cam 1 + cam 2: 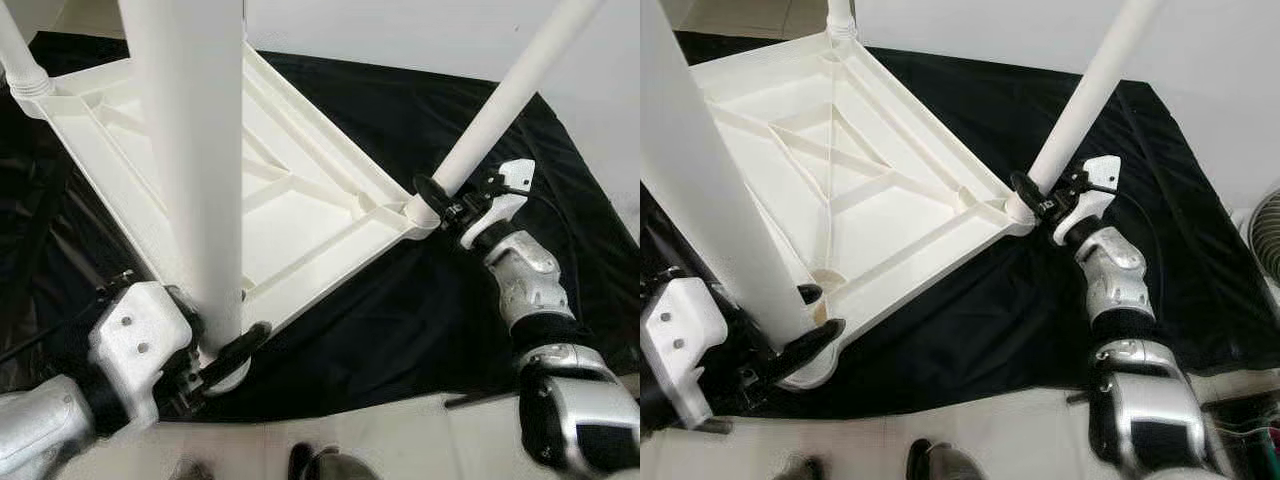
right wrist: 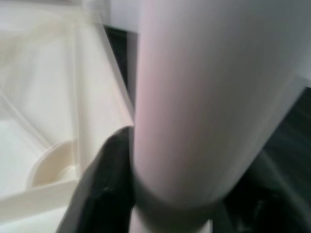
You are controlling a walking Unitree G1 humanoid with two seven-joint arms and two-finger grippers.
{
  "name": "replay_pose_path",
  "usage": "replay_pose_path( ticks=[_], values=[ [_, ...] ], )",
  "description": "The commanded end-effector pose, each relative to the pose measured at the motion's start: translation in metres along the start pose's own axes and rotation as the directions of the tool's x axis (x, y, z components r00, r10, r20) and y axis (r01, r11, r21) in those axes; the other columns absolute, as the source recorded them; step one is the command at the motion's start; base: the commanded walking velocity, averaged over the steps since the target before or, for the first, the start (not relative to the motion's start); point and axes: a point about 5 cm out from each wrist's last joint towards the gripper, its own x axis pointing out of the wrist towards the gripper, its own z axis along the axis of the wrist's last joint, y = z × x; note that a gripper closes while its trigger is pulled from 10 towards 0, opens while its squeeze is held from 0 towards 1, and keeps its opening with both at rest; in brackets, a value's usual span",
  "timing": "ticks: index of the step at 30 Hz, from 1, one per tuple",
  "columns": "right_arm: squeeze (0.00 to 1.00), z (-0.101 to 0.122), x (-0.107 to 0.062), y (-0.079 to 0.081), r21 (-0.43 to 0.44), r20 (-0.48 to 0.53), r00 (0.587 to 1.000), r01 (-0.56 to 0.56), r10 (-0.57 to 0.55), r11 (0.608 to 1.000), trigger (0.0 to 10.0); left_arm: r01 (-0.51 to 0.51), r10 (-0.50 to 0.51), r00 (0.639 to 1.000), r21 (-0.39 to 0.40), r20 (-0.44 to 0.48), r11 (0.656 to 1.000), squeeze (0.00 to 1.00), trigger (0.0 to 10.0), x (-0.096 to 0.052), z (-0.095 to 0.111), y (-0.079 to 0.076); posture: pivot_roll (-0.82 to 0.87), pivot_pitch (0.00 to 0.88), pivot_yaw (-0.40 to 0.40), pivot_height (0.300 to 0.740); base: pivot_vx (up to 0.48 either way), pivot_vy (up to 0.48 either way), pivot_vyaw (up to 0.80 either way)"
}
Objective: Building children table
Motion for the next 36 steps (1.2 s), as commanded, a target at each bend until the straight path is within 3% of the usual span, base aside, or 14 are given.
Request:
replay_pose_path(
  ticks=[1, 2, 3, 4, 5, 10, 14, 36],
  values=[
    [0.00, 0.134, -0.142, 0.250, -0.899, -0.123, -0.185, -0.396, 0.975, -0.188, 10.0, 0.084, -0.106, 0.988, -0.185, -0.112, 0.979, 0.00, 10.0, 0.027, -0.028, -0.018, 0.24, 0.246, -0.169, 0.740, 0.000, 0.000, 0.00],
    [0.00, 0.074, -0.072, 0.160, -0.631, 0.205, 0.069, -0.753, 0.976, 0.186, 10.0, 0.081, -0.104, 0.988, -0.190, -0.114, 0.978, 0.00, 10.0, 0.027, -0.028, -0.019, 0.24, 0.244, -0.171, 0.740, 0.000, 0.000, 0.00],
    [0.00, -0.026, -0.053, 0.063, -0.202, 0.360, 0.436, -0.827, 0.825, 0.525, 10.0, 0.078, -0.100, 0.989, -0.192, -0.110, 0.978, 0.00, 10.0, 0.026, -0.028, -0.021, 0.24, 0.242, -0.176, 0.740, 0.000, 0.000, 0.00],
    [0.00, -0.026, -0.053, 0.063, -0.202, 0.360, 0.436, -0.827, 0.825, 0.525, 10.0, 0.078, -0.100, 0.989, -0.192, -0.110, 0.978, 0.00, 10.0, 0.026, -0.028, -0.021, 0.24, 0.242, -0.176, 0.740, 0.000, 0.000, 0.00],
    [0.00, -0.134, -0.094, -0.027, 0.211, 0.300, 0.778, -0.618, 0.552, 0.757, 10.0, 0.075, -0.098, 0.989, -0.193, -0.108, 0.978, 0.00, 10.0, 0.025, -0.028, -0.022, 0.24, 0.240, -0.179, 0.740, 0.000, 0.000, 0.00],
    [0.00, -0.134, -0.105, -0.026, 0.188, 0.290, 0.766, -0.633, 0.574, 0.751, 10.0, 0.052, -0.074, 0.992, -0.193, -0.107, 0.980, 0.00, 10.0, 0.023, -0.030, -0.023, 0.24, 0.237, -0.180, 0.740, 0.000, 0.000, 0.00],
    [0.00, -0.130, -0.098, -0.025, 0.169, 0.287, 0.770, -0.626, 0.569, 0.762, 10.0, 0.075, -0.093, 0.992, -0.199, -0.081, 0.977, 0.00, 10.0, 0.031, -0.027, -0.019, 0.23, 0.232, -0.174, 0.740, 0.000, 0.000, 0.00],
    [0.00, -0.130, -0.098, -0.025, 0.169, 0.287, 0.770, -0.626, 0.569, 0.762, 10.0, 0.075, -0.093, 0.992, -0.199, -0.081, 0.977, 0.00, 10.0, 0.031, -0.027, -0.019, 0.23, 0.232, -0.174, 0.740, 0.000, 0.000, 0.00]
  ],
)
